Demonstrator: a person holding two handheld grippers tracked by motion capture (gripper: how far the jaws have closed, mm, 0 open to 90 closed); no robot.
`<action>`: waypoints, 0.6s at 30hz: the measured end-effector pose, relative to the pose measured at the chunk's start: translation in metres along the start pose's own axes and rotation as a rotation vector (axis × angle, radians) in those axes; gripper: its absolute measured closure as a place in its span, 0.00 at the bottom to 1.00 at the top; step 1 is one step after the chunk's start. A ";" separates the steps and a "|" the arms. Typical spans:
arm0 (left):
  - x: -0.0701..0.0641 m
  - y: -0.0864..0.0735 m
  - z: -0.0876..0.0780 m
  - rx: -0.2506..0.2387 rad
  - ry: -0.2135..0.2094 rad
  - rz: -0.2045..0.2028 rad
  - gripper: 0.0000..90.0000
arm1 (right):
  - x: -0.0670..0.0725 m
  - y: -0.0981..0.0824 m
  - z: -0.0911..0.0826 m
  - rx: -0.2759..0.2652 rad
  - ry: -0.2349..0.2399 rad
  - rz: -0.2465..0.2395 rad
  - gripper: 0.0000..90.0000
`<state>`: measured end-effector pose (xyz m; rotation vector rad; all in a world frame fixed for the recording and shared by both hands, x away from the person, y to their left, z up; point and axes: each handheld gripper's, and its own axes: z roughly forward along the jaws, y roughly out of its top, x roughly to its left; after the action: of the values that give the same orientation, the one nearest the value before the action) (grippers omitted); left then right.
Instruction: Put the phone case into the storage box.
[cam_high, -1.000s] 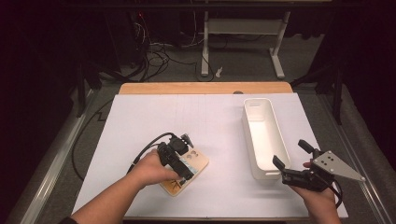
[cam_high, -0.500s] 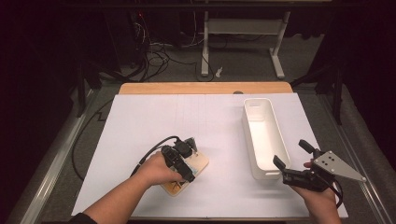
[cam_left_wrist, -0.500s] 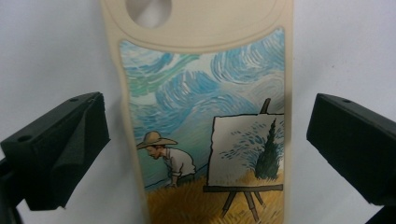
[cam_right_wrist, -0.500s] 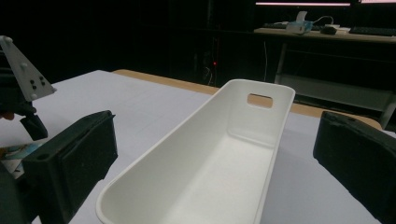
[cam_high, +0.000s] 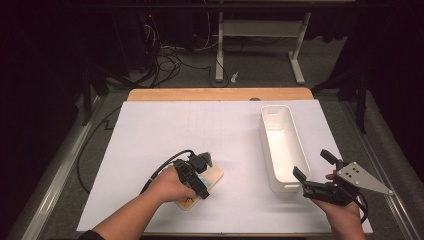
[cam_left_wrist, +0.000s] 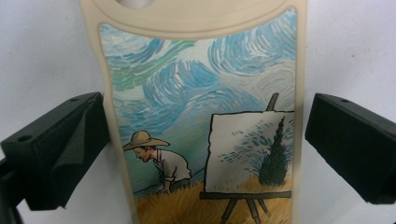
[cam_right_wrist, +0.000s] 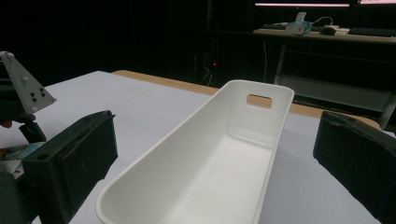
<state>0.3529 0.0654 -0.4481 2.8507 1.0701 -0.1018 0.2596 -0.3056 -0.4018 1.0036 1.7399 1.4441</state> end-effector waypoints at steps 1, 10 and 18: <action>-0.001 0.000 0.000 -0.001 0.008 0.002 0.01 | 0.000 0.000 0.000 0.000 0.000 0.001 0.00; -0.004 -0.001 0.002 0.003 0.038 0.026 0.02 | 0.001 0.000 0.000 -0.003 -0.001 0.001 0.00; -0.003 -0.002 0.000 -0.004 0.037 0.030 0.08 | 0.001 0.000 0.000 -0.002 0.001 0.001 0.00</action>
<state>0.3490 0.0649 -0.4481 2.8752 1.0322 -0.0446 0.2595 -0.3047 -0.4016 1.0025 1.7385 1.4468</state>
